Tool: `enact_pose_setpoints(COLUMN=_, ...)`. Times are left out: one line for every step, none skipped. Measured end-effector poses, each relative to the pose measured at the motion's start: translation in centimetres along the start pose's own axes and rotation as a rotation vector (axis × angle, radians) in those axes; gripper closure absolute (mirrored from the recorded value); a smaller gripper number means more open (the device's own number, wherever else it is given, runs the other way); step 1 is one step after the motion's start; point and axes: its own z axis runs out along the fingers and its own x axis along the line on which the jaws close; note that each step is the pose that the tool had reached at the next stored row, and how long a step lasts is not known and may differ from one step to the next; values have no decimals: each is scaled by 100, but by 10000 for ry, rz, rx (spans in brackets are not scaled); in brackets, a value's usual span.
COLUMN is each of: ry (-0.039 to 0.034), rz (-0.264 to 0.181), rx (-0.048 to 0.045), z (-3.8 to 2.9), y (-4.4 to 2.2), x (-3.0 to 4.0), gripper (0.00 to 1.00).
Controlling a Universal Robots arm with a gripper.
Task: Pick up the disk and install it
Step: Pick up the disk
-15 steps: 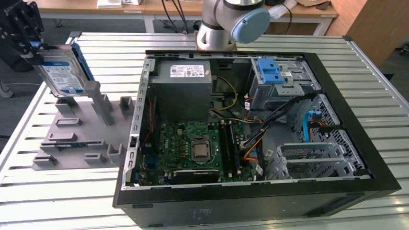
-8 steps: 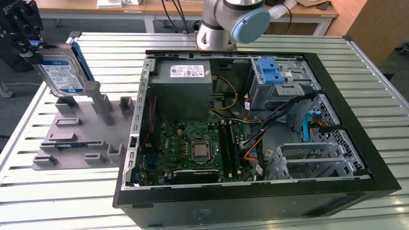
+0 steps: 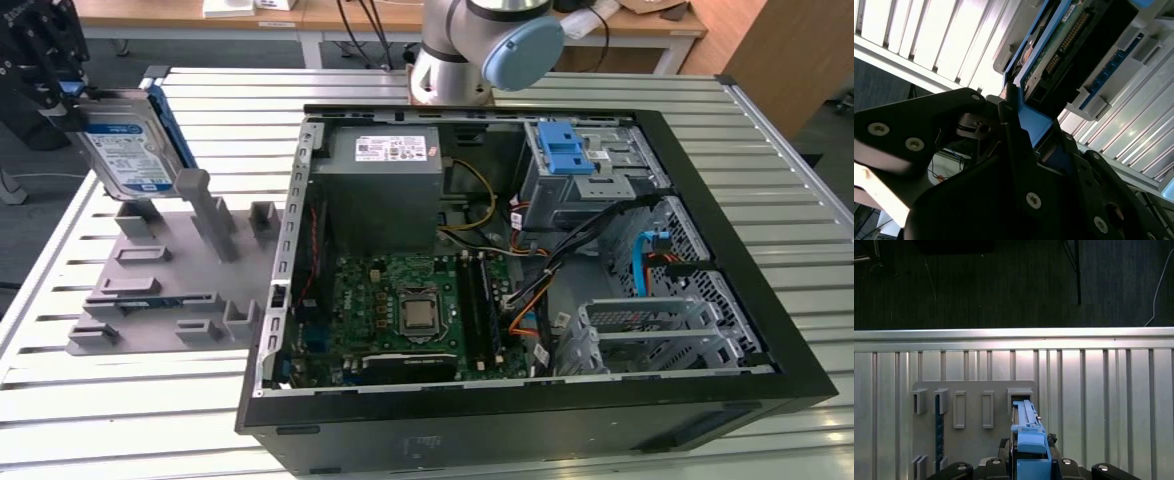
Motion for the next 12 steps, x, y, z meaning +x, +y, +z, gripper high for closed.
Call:
enact_pose_setpoints(ry=-1, rz=0, rx=1, z=-3, y=0, x=0, gripper=64)
enact_pose_setpoints(ry=-1, rz=0, rx=0, z=-7, y=0, x=-1, gripper=64)
enact_pose_setpoints(ry=-1, rz=0, rx=1, z=-11, y=0, x=-1, gripper=64)
enact_pose_setpoints(ry=0, rz=0, rx=1, z=-14, y=0, x=-1, gripper=64)
enact_pose_setpoints(ry=0, rz=0, rx=0, z=-18, y=0, x=-1, gripper=64)
enact_pose_setpoints(ry=0, rz=1, rx=-1, z=-22, y=0, x=-1, gripper=64)
enact_pose_setpoints(ry=-1, rz=0, rx=0, z=-25, y=0, x=-2, gripper=64)
enact_pose_setpoints(ry=-1, rz=0, rx=0, z=-28, y=0, x=-1, gripper=64)
enact_pose_setpoints(ry=0, rz=0, rx=0, z=-32, y=0, x=-2, gripper=64)
enact_pose_setpoints(ry=0, rz=0, rx=0, z=-36, y=0, x=-2, gripper=64)
enact_pose_setpoints(ry=-1, rz=0, rx=0, z=-39, y=0, x=-2, gripper=64)
enact_pose_setpoints(ry=-1, rz=0, rx=0, z=-43, y=0, x=-3, gripper=64)
